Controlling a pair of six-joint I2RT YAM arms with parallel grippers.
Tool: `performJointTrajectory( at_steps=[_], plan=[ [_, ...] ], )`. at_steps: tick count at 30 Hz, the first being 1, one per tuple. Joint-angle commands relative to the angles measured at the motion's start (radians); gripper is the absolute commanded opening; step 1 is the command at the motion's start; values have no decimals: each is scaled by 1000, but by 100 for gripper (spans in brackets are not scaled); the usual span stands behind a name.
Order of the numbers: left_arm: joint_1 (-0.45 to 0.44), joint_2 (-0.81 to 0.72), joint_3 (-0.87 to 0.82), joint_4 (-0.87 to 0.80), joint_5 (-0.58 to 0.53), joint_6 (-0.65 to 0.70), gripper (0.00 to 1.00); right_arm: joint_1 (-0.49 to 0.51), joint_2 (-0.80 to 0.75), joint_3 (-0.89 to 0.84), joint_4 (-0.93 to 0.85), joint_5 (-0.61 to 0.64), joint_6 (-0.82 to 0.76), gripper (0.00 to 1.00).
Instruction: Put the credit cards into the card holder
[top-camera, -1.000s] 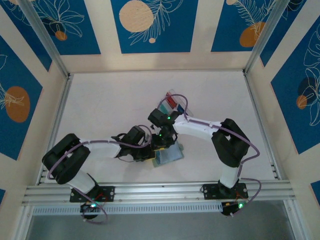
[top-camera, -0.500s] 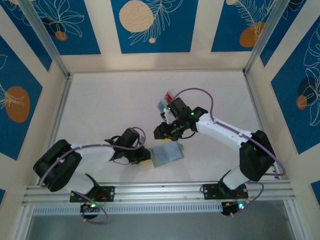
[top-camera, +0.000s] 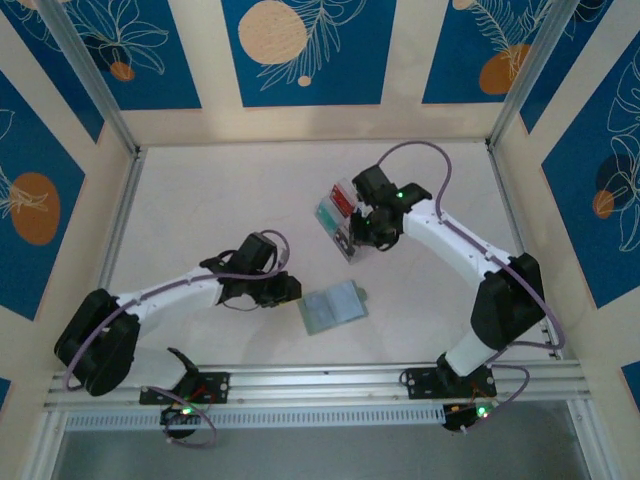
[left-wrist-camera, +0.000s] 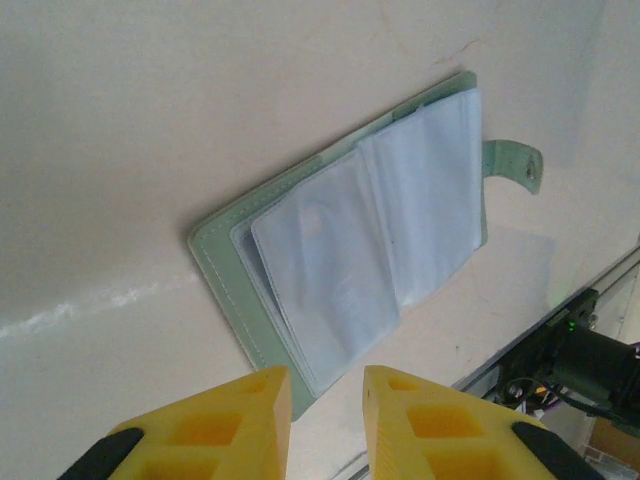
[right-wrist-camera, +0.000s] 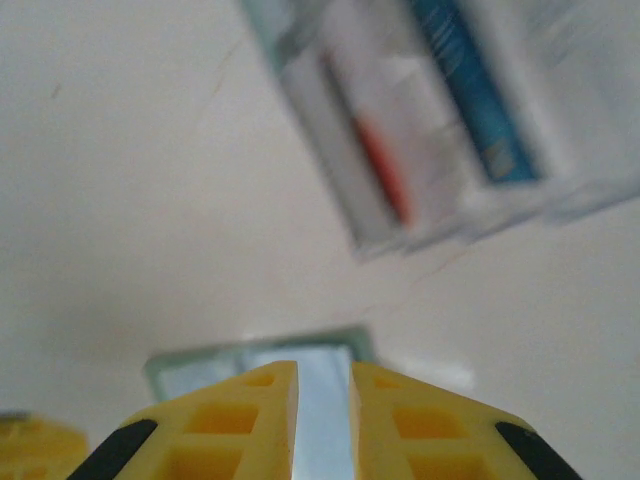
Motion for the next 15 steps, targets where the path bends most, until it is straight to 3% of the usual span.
performJointTrajectory(
  at_steps=[1,7,15],
  plan=[
    [-21,40,21,-18,-8,14,25,-39,71,62,-80,178,-94,22],
    [-37,79,23,17,-3,-1,25,-99,173,161,-49,166,-196,33],
    [-41,82,0,35,-4,-11,24,-113,255,247,-15,72,-261,32]
  ],
)
